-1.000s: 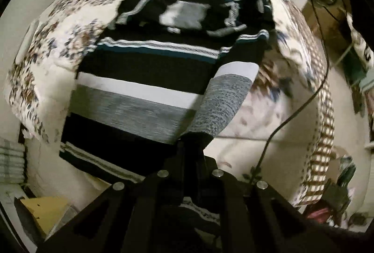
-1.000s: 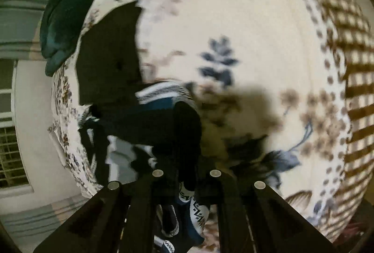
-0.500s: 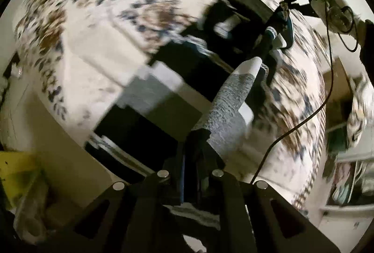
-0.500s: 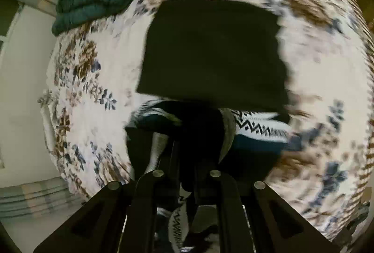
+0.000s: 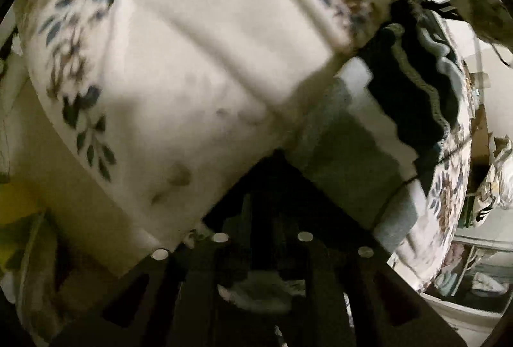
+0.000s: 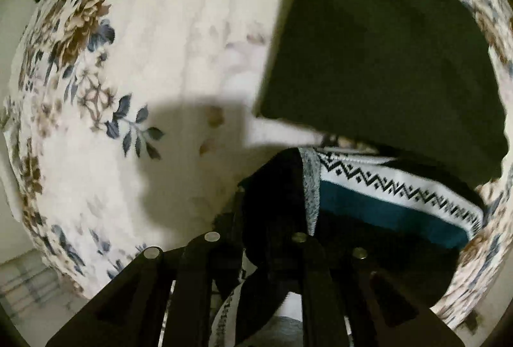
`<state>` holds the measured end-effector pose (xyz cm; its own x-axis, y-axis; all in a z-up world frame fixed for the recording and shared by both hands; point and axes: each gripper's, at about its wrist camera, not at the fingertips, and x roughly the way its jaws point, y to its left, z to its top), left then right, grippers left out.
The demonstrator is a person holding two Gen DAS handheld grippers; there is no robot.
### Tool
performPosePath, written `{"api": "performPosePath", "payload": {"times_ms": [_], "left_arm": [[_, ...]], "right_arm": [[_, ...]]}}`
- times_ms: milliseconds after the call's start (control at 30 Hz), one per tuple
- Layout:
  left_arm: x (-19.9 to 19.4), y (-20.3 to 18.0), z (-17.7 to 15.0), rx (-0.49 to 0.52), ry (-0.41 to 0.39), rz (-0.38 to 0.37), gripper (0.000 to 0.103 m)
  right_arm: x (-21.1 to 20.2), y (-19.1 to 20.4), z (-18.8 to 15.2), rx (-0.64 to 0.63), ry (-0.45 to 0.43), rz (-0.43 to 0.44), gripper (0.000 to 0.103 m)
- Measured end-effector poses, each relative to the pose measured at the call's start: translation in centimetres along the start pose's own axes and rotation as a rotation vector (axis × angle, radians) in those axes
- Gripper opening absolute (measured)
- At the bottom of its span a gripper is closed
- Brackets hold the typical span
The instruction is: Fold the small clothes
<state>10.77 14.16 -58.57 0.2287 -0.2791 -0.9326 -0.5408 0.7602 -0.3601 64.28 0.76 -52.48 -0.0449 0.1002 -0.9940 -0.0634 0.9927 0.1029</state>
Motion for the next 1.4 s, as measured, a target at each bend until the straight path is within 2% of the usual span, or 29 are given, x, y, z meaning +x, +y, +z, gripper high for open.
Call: {"api": "performPosePath", "payload": {"times_ms": [33, 100, 133, 233, 300, 367, 467, 567, 667, 700, 733, 800, 867, 900, 1000, 1067, 1100, 1167, 1200, 1233, 1267, 1300, 1333, 1400], "left_arm": [[-0.1, 0.5, -0.1, -0.01, 0.01, -0.006, 0.023], [-0.8, 1.6, -0.4, -0.029, 0.021, -0.005, 0.033], [-1.4, 2.1, -0.6, -0.039, 0.027, -0.012, 0.041], [-3.0, 3.0, -0.6, -0.059, 0.028, -0.021, 0.049], [-3.7, 3.0, -0.2, -0.057, 0.026, -0.027, 0.062], [-3.9, 2.5, 0.2, -0.043, 0.02, -0.018, 0.062], [-2.6, 1.8, 0.6, 0.001, 0.025, 0.04, 0.062], [-0.4, 0.8, 0.7, 0.063, 0.05, 0.118, 0.062], [1.4, -0.1, 0.0, 0.118, 0.055, 0.192, 0.059], [1.7, -0.2, -0.3, 0.131, 0.047, 0.201, 0.041], [2.1, -0.4, -0.7, 0.147, 0.049, 0.212, 0.016], [2.3, -0.7, -1.2, 0.171, 0.049, 0.232, 0.011], [1.9, -0.9, -1.6, 0.178, 0.027, 0.242, 0.007], [1.6, -0.6, -1.7, 0.166, 0.017, 0.241, 0.007], [1.1, 0.6, -1.8, 0.118, 0.027, 0.227, 0.007], [0.5, 1.1, -1.8, 0.124, 0.048, 0.228, 0.007], [0.0, 0.8, -1.8, 0.128, 0.067, 0.23, 0.011], [-1.8, -0.2, -1.1, 0.119, 0.082, 0.215, 0.011], [-3.2, -1.1, -0.4, 0.119, 0.076, 0.201, 0.012], [-4.3, -2.0, 0.3, 0.126, 0.06, 0.197, 0.018], [-5.9, -3.2, 1.4, 0.14, 0.029, 0.171, 0.023], [-7.0, -3.9, 1.8, 0.151, 0.007, 0.147, 0.037], [-8.6, -5.7, 3.5, 0.171, -0.043, 0.103, 0.055], [-9.8, -8.2, 6.3, 0.207, -0.12, 0.035, 0.066]], "right_arm": [[-0.2, -0.3, -0.3, 0.0, 0.01, 0.032, 0.048], [-1.4, -1.6, -1.5, 0.001, 0.023, 0.106, 0.066], [-2.1, -2.2, -2.3, 0.0, 0.017, 0.132, 0.066], [-4.8, -5.2, -6.4, -0.022, 0.004, 0.202, 0.075], [-5.9, -7.8, -9.6, -0.016, 0.005, 0.24, 0.076], [-6.3, -10.9, -13.4, 0.023, 0.013, 0.284, 0.078], [-4.6, -14.9, -21.1, 0.047, 0.074, 0.301, 0.078], [-0.3, -17.2, -30.4, 0.084, 0.223, 0.314, 0.078], [4.9, -17.4, -39.1, 0.101, 0.385, 0.352, 0.078], [6.6, -17.1, -41.7, 0.107, 0.421, 0.35, 0.078], [8.1, -16.8, -43.9, 0.121, 0.454, 0.363, 0.076], [10.3, -16.1, -46.6, 0.15, 0.491, 0.387, 0.071], [11.5, -15.2, -48.1, 0.148, 0.472, 0.401, 0.046], [11.9, -14.7, -48.8, 0.133, 0.463, 0.385, 0.009], [12.2, -13.5, -50.3, 0.079, 0.455, 0.322, 0.007], [12.1, -13.2, -50.8, 0.051, 0.458, 0.298, 0.007], [11.8, -13.2, -50.7, 0.044, 0.455, 0.295, 0.008], [10.6, -13.2, -50.0, 0.024, 0.445, 0.303, 0.011], [9.6, -13.8, -49.5, 0.036, 0.434, 0.333, 0.019], [8.6, -14.4, -48.9, 0.05, 0.415, 0.36, 0.033], [7.1, -14.9, -48.0, 0.067, 0.383, 0.395, 0.042], [5.4, -15.8, -46.9, 0.087, 0.34, 0.433, 0.055], [3.6, -16.8, -45.6, 0.109, 0.288, 0.463, 0.062], [0.7, -18.7, -42.9, 0.151, 0.2, 0.488, 0.064]]}}
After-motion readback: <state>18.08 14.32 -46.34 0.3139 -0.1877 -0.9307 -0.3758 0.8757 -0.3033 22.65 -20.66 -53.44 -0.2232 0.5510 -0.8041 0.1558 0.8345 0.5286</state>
